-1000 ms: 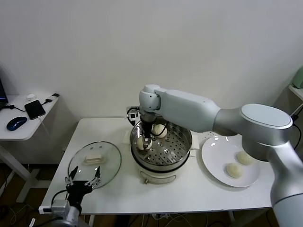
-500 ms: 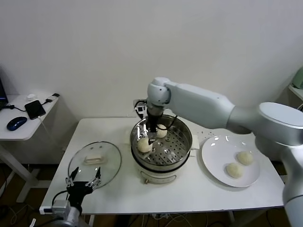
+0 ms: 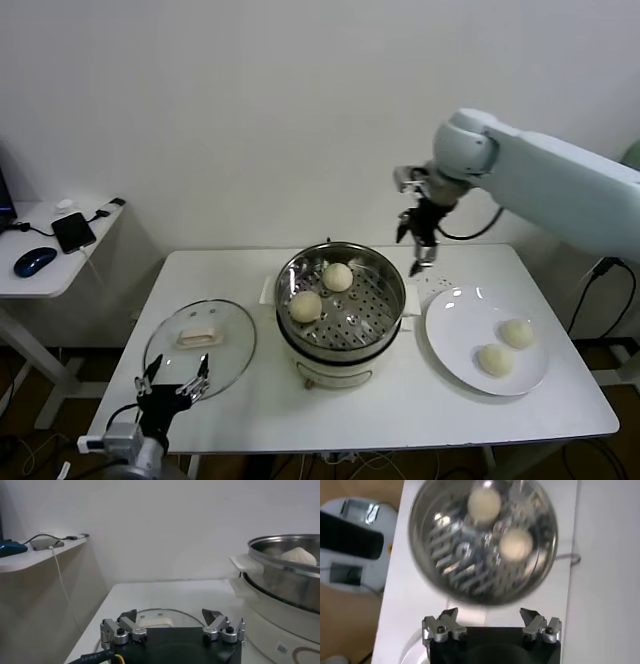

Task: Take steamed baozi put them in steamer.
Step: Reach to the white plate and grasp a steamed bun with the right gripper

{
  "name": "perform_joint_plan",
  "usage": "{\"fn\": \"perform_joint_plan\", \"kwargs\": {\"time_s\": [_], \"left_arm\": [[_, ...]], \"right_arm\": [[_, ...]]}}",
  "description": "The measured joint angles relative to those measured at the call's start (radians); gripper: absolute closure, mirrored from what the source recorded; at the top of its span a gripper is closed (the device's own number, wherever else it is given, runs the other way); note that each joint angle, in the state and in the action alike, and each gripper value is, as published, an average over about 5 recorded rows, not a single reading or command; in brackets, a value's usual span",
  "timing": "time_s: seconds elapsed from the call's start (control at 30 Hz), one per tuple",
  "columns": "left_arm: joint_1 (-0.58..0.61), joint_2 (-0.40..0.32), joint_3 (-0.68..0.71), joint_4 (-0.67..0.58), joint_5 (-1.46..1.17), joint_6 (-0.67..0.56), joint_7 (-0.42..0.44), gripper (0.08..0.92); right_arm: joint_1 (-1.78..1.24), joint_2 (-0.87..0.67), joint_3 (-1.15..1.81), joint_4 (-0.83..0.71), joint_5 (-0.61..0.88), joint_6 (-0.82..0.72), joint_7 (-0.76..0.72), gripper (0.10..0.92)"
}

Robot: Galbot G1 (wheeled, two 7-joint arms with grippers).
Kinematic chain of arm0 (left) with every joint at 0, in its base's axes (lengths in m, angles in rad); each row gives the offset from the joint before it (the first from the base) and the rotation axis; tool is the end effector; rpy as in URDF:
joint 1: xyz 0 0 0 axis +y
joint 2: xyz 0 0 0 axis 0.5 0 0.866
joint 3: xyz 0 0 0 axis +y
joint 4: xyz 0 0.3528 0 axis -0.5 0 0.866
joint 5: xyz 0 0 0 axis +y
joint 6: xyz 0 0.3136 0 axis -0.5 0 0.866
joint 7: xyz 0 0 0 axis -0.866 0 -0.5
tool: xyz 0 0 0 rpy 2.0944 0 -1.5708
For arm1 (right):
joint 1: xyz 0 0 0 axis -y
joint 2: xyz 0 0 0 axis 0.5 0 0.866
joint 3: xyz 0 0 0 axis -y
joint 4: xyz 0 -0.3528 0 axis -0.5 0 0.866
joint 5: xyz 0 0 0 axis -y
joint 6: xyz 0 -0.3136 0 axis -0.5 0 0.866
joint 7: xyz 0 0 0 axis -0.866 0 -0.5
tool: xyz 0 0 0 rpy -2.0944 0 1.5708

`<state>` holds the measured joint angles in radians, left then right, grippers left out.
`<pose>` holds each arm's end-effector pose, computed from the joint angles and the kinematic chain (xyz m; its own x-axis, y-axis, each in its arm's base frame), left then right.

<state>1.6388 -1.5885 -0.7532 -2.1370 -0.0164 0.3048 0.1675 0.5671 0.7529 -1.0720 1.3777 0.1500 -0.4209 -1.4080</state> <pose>0.1104 0.0570 -0.2978 -0.9440 -0.0540 0.3255 -0.0424 0.9982 0.0427 0.5067 -0.0910 0.0144 -0.1069 -0.1313 0.9856 -0.9849 -0.1215 -0.1230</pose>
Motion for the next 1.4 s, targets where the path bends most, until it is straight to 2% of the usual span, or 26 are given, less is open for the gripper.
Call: {"fn": "perform_joint_plan", "kwargs": {"time_s": [0.2, 0.4, 0.87, 1.4], "left_arm": [[0.014, 0.001, -0.001, -0.007, 0.0, -0.004, 0.003, 0.177], [0.03, 0.002, 0.001, -0.018, 0.006, -0.008, 0.003, 0.177], [0.053, 0.006, 0.007, -0.024, 0.018, -0.013, 0.003, 0.177], [0.061, 0.008, 0.002, -0.019, 0.024, -0.016, 0.0, 0.177]], "right_arm": [[-0.177, -0.119, 0.134, 0.036, -0.121, 0.083, -0.028, 0.203], [-0.39, -0.164, 0.298, 0.025, -0.233, 0.149, -0.032, 0.203], [-0.716, -0.164, 0.542, -0.047, -0.395, 0.211, 0.017, 0.203], [-0.828, -0.108, 0.641, -0.159, -0.488, 0.261, 0.079, 0.203]]}}
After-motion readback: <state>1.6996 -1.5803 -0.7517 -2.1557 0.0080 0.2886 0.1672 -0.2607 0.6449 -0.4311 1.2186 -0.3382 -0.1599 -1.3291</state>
